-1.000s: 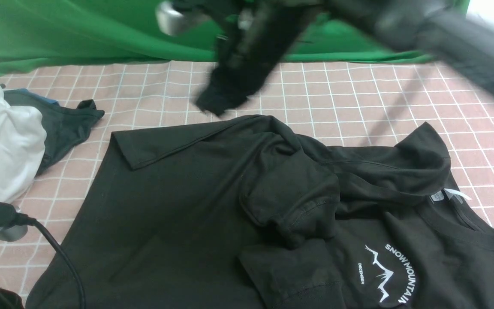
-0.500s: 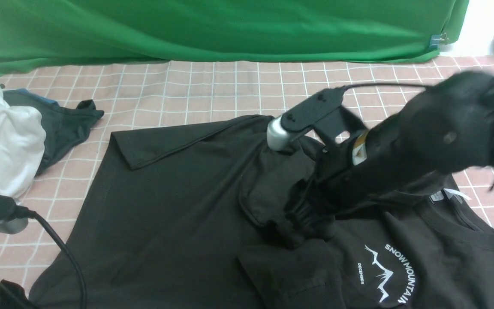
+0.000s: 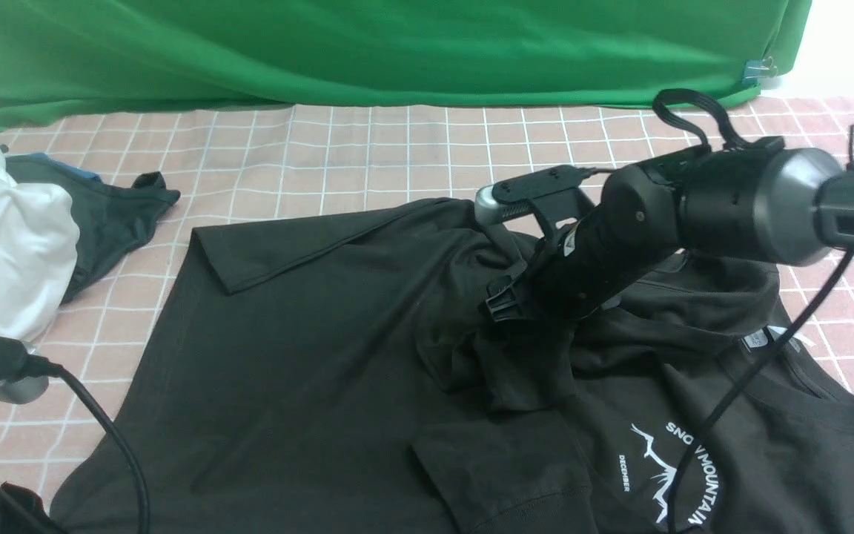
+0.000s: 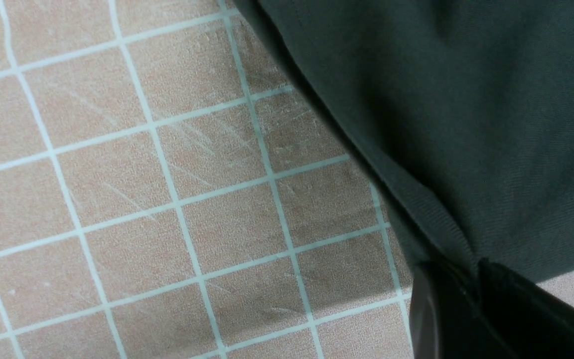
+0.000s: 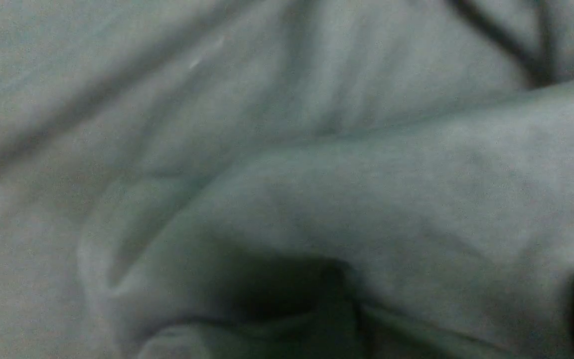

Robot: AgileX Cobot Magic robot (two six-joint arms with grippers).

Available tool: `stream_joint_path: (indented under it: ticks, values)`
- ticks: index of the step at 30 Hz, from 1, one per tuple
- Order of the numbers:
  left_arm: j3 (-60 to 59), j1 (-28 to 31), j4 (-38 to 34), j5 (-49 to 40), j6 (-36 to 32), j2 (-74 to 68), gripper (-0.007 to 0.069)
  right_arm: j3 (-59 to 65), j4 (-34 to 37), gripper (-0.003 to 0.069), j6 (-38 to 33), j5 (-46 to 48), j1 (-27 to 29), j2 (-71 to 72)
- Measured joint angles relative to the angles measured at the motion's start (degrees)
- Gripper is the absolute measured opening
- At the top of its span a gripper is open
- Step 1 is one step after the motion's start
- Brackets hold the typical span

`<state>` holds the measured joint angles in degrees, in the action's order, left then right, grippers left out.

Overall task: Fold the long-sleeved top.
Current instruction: Spread the long sleeves with your arms and place them on the tabletop

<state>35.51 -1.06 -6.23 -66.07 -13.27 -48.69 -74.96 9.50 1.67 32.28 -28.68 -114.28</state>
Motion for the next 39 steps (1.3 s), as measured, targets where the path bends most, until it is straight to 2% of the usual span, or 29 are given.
stream_joint_path:
  ticks: [2,3,4,6,7,12,25,34,39]
  values:
    - [0.00,0.00,0.00,0.00,0.00,0.00,0.0050,-0.24,2.26,0.0384,-1.67,0.58,-0.14,0.05]
    - [0.00,0.00,0.00,0.00,0.00,0.00,0.0050,-0.24,2.44,0.0369,-1.67,0.58,-0.14,0.06]
    - [0.00,0.00,0.00,0.07,-0.05,0.00,0.0050,-0.24,3.37,0.0258,-3.42,0.52,-0.33,0.06]
    - [0.00,0.00,0.00,0.12,-0.05,0.00,0.0050,-0.45,3.95,0.0110,-5.48,0.11,-0.54,0.06]
    - [0.00,0.00,0.00,0.12,-0.05,0.00,0.0050,-0.83,3.99,0.0080,-6.22,0.17,-0.54,0.06]
    - [0.00,0.00,0.00,0.20,-0.05,0.00,0.0050,-5.69,4.26,0.0064,-8.19,0.22,0.72,0.06]
    - [0.00,0.00,0.00,0.20,-0.05,0.00,0.0050,-27.02,4.49,0.0064,-8.85,-13.53,13.44,0.06]
    - [0.00,0.00,0.00,0.38,-0.05,0.00,0.0050,-32.03,4.50,0.0064,-9.16,-14.20,14.12,0.06]
    - [0.00,0.00,0.00,0.40,-0.05,0.00,0.0050,-39.12,4.50,0.0064,-7.96,-14.20,14.12,0.06]
